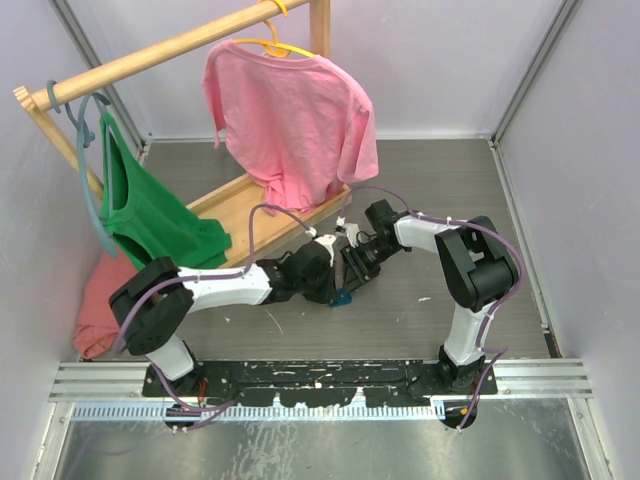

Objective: Sort the pills into containers

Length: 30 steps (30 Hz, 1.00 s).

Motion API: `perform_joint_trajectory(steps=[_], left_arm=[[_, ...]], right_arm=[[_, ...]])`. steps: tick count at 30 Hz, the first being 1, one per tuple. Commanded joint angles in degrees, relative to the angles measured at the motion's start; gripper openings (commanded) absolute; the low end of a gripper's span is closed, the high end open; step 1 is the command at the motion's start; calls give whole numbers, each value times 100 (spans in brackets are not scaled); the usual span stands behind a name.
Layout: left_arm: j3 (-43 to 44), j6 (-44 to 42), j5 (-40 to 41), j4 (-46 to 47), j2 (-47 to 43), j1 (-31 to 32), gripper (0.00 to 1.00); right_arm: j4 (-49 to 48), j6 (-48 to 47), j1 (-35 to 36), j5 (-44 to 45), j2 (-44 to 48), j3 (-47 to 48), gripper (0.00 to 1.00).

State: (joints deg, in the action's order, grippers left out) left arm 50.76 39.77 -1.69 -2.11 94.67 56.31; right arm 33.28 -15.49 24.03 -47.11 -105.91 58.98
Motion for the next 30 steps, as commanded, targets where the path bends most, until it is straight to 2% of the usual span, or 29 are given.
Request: perform_joint_trajectory(steps=[1, 6, 13, 17, 24, 30], left_arm=[[112, -274, 155, -506, -699, 46, 0], [432, -431, 330, -914, -1038, 116, 1], [939, -593, 930, -1570, -821, 372, 0], [941, -460, 1148, -1812, -440, 424, 0], [827, -198, 891, -1922, 663, 445, 0], [1011, -382, 1158, -2121, -211, 609, 0]], right_arm=[[-76, -121, 42, 308, -53, 139, 39], [-74, -124, 48, 299, -68, 148, 39], [-69, -130, 40, 308, -75, 149, 39], [-67, -130, 42, 323, -87, 149, 39], [-62, -130, 40, 351, -82, 140, 39], [-51, -139, 41, 335, -96, 146, 39]])
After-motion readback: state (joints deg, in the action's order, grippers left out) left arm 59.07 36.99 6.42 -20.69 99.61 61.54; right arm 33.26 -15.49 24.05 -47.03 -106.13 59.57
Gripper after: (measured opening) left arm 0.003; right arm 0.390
